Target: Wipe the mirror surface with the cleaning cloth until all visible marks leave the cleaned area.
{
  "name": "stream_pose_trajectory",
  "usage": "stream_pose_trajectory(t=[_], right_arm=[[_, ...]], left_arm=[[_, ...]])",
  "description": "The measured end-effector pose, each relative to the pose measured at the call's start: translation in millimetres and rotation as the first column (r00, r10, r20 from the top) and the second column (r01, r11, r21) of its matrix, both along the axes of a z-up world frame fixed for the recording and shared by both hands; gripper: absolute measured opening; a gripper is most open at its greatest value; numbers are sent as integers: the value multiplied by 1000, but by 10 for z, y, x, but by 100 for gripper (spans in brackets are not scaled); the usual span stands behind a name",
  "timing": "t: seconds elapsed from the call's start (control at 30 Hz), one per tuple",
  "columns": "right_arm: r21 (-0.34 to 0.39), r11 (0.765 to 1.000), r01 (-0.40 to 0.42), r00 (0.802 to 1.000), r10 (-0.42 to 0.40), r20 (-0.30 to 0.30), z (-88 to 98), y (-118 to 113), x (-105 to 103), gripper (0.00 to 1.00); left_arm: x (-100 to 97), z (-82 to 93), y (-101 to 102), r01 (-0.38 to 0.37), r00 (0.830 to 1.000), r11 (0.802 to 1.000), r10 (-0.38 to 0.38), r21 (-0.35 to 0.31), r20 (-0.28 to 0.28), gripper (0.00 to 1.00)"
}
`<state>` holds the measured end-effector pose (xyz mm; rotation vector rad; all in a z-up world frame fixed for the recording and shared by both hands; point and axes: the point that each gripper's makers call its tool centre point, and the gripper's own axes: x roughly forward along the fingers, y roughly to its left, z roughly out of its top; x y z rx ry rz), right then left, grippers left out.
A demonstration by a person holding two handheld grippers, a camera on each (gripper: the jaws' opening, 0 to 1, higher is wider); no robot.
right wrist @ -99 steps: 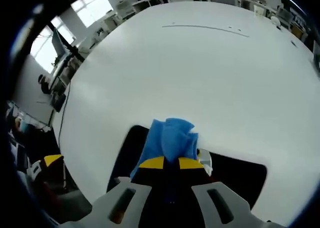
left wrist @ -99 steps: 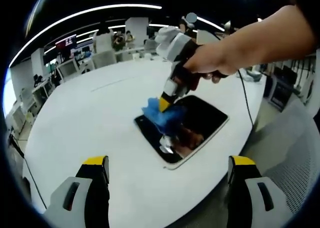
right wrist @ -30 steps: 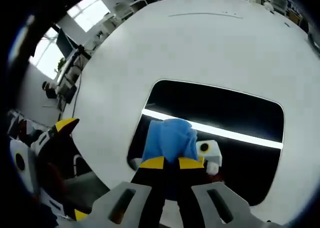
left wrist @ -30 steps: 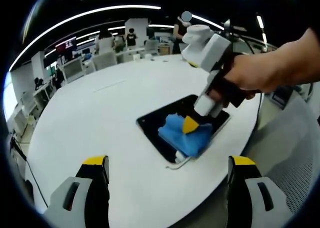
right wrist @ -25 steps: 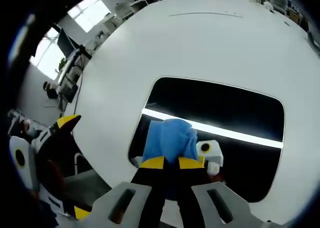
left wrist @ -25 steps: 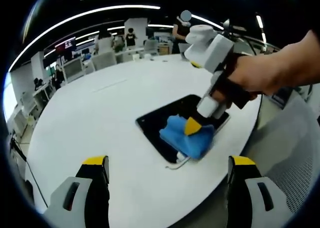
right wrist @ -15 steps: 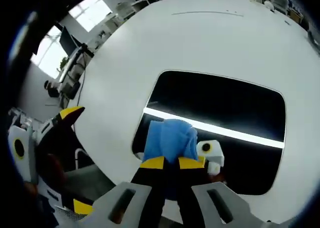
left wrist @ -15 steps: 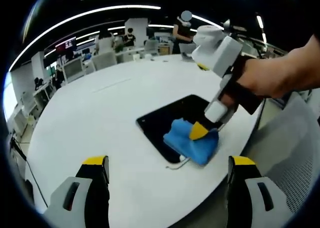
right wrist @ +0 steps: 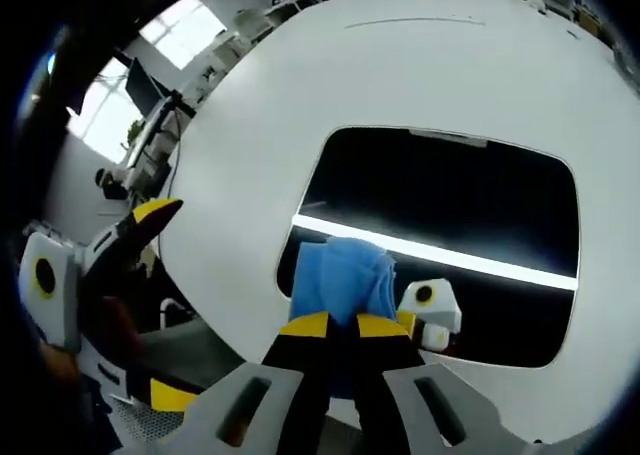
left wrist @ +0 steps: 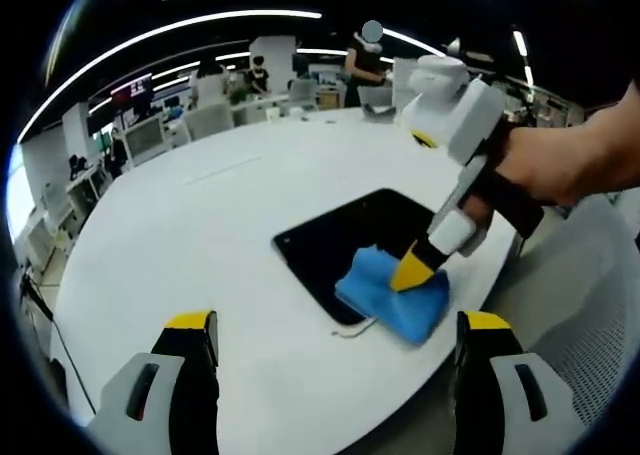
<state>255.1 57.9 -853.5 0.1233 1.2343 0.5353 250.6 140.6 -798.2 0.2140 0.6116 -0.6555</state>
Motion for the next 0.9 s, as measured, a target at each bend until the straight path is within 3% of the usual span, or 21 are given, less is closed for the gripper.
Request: stream_pose_trajectory(t=[0.9], right_arm=[[-19,1000,-6,1000,6,-14,1,-206,16,3]], left_arm=[[-12,-12,-2,3,1000,1000,-3,7,-4,99]])
